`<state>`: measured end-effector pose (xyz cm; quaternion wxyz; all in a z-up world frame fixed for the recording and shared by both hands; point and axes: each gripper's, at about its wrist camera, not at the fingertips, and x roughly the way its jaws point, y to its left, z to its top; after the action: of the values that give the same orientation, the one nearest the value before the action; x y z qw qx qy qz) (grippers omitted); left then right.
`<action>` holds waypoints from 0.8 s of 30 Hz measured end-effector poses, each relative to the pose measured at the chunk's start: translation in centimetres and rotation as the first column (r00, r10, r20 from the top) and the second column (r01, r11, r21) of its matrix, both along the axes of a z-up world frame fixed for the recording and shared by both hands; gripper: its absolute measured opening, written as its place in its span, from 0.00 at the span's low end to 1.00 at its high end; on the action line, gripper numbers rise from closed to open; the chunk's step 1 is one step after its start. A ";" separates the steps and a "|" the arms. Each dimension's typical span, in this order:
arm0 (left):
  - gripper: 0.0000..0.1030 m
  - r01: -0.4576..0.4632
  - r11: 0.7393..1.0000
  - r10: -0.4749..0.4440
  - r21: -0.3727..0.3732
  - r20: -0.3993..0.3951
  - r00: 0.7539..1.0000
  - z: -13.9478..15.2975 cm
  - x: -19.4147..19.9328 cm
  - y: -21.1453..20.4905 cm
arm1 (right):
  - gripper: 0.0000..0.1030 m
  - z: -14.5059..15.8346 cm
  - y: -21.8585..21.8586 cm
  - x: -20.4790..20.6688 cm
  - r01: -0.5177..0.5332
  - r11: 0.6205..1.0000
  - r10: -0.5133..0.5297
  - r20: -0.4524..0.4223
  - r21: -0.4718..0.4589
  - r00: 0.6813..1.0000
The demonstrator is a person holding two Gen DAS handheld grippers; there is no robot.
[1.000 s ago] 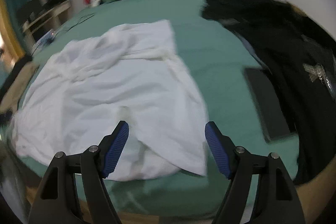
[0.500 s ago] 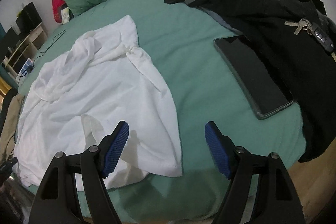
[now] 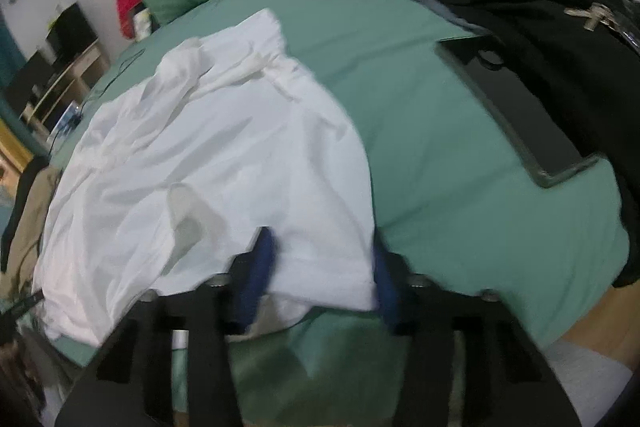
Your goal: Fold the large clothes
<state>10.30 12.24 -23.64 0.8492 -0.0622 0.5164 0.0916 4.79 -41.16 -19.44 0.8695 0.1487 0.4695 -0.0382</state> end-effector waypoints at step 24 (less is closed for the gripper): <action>0.03 0.064 0.983 -0.041 -0.170 0.136 0.990 8.4 -3.8 2.2 | 0.07 5.9 -3.2 -5.4 -0.052 0.929 -0.053 0.271 0.366 0.961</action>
<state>6.48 14.44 -15.25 0.8750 -0.1283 0.4664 0.0195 -0.63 -44.34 -13.53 0.8828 0.3137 0.3424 0.0716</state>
